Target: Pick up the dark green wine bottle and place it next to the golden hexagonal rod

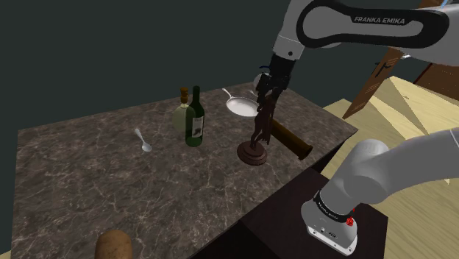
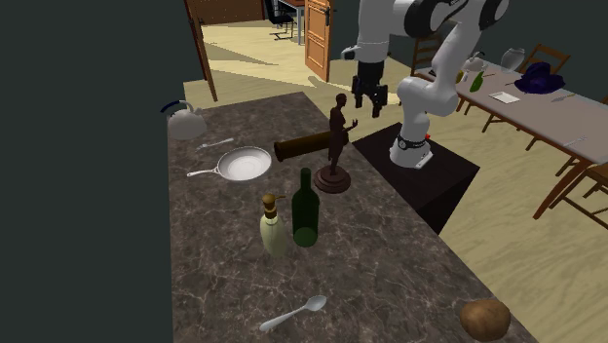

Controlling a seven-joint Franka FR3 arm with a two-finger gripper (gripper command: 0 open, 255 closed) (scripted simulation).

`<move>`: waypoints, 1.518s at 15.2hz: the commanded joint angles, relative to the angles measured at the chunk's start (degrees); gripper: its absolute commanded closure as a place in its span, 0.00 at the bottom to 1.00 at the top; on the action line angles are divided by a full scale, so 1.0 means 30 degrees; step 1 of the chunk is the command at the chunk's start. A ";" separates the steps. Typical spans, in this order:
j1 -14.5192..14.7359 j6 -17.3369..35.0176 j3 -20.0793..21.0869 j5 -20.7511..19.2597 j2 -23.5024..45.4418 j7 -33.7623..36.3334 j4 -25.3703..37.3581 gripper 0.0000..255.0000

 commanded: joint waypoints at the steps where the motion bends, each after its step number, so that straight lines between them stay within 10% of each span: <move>1: 0.0131 0.0681 0.0243 -0.0038 0.1467 0.0111 0.0982 0.00; 23: 0.1356 0.2908 0.1858 -0.2702 1.6808 0.1917 1.5528 0.00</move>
